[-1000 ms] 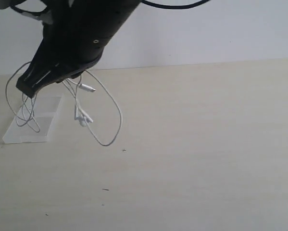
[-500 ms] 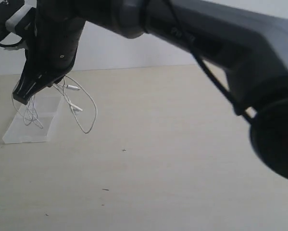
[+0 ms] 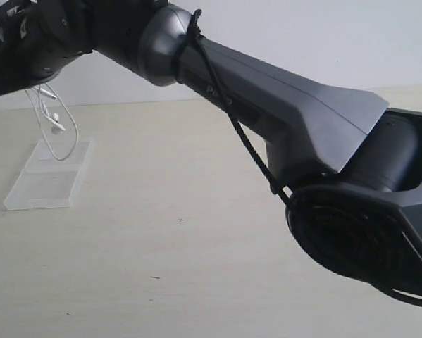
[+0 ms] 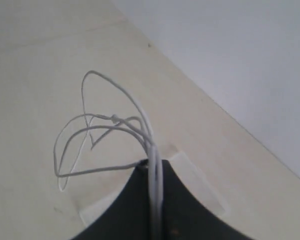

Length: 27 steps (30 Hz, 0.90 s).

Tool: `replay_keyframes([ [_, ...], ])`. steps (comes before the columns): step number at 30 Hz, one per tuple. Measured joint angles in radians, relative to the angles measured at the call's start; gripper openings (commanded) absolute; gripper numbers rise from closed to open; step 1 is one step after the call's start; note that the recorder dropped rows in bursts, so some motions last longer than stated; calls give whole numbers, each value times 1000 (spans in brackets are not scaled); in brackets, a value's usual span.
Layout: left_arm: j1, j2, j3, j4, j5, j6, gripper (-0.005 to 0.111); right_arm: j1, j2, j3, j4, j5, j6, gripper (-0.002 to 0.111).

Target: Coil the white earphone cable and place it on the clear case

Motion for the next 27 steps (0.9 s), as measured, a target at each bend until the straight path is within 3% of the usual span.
replay_keyframes([
  [6, 0, 0, 0, 0, 28, 12, 32, -47, 57, -4, 370, -154, -44, 0],
  [15, 0, -2, 0, 0, 52, 13, 29, -87, 55, -4, 785, -12, -190, 0],
  [21, 0, -9, 0, -2, 259, 14, 29, -201, 53, -4, 942, 75, -197, 0],
  [27, 0, -9, 0, -2, 362, 14, 30, -233, 95, -8, 1070, 64, -235, 0],
])
